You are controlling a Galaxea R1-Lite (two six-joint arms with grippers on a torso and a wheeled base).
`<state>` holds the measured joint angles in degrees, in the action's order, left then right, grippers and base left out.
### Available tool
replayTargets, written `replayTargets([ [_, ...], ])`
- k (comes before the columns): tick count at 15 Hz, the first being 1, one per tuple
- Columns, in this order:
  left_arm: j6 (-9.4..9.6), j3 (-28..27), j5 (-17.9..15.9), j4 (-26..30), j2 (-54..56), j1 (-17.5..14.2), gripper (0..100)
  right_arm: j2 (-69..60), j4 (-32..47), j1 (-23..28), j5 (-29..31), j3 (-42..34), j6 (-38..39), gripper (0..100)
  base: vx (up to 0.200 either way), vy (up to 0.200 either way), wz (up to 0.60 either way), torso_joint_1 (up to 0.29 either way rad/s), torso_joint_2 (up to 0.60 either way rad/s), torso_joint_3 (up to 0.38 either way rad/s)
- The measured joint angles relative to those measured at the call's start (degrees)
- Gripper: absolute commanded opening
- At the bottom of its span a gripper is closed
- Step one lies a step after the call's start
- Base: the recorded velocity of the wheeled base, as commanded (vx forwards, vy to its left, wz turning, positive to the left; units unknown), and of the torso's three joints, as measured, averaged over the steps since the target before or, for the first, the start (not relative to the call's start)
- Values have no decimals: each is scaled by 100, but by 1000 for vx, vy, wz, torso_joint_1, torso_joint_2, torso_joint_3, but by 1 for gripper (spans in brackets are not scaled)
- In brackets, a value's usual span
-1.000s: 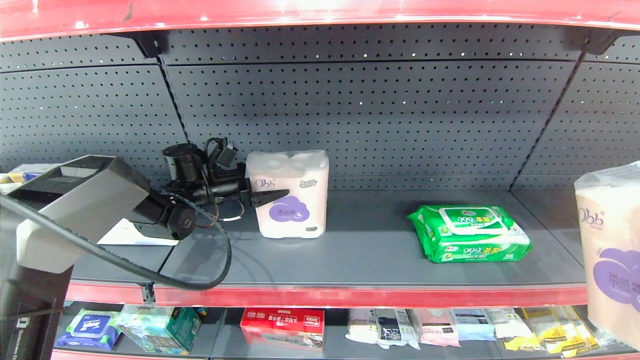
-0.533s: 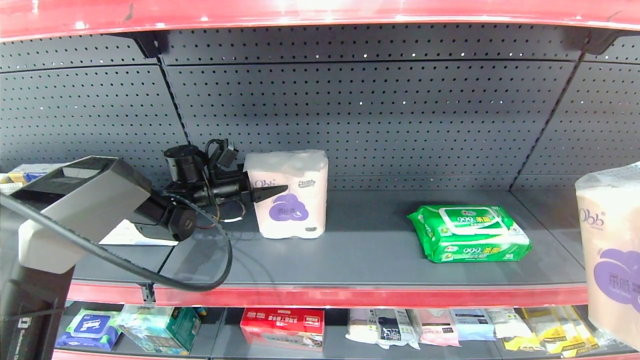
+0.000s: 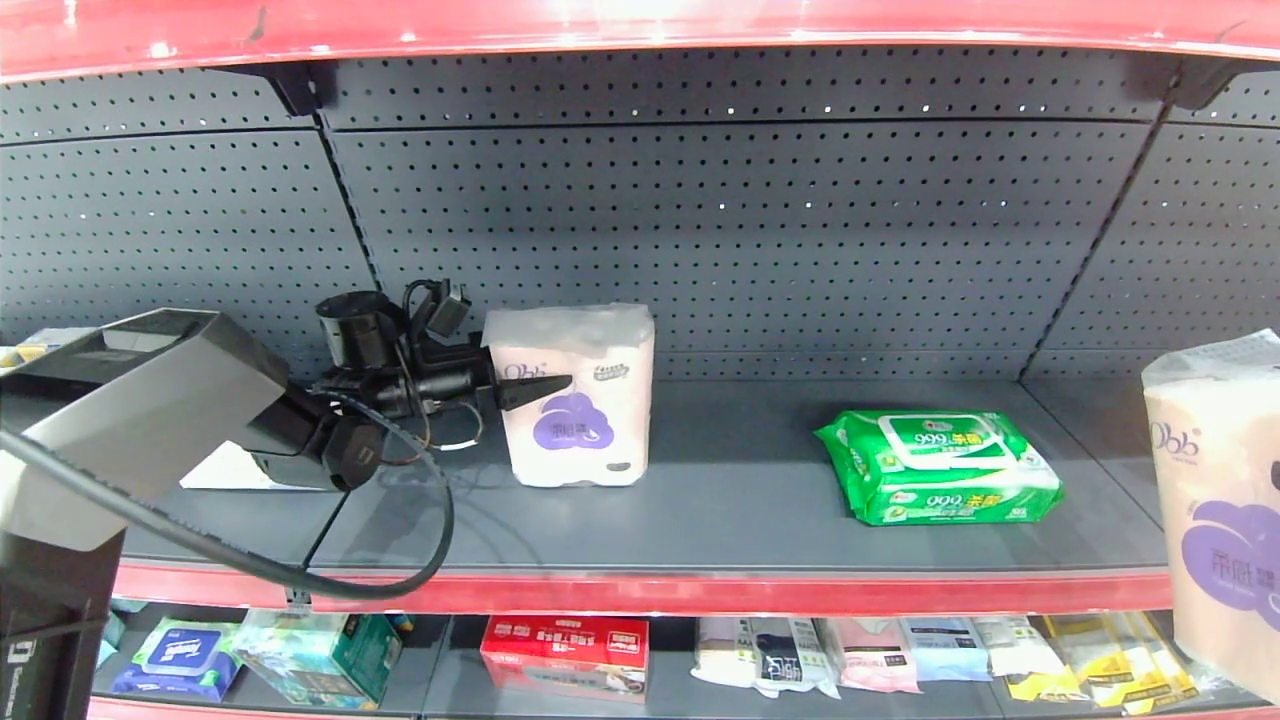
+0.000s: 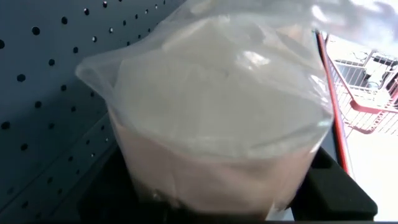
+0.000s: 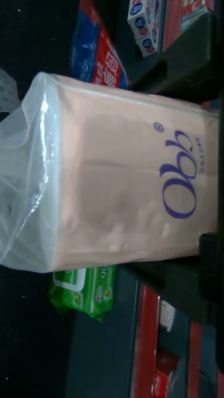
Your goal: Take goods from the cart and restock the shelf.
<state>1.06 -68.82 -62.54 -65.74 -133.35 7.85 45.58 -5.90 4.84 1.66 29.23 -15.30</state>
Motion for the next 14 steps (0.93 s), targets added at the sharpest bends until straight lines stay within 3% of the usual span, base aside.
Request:
replayTargets([
  [4,-79,189,9,-315,155,-6,0,22,-1,0,-7,-5,2,0,0,0,0,0,0,0],
  [12,-258,1273,7,-1035,675,-124,0,89,-9,-16,-11,74,2,0,0,0,0,0,0,0],
  [14,-384,1581,7,-1407,794,-141,0,94,-6,-18,-16,78,4,0,0,0,0,0,0,0],
])
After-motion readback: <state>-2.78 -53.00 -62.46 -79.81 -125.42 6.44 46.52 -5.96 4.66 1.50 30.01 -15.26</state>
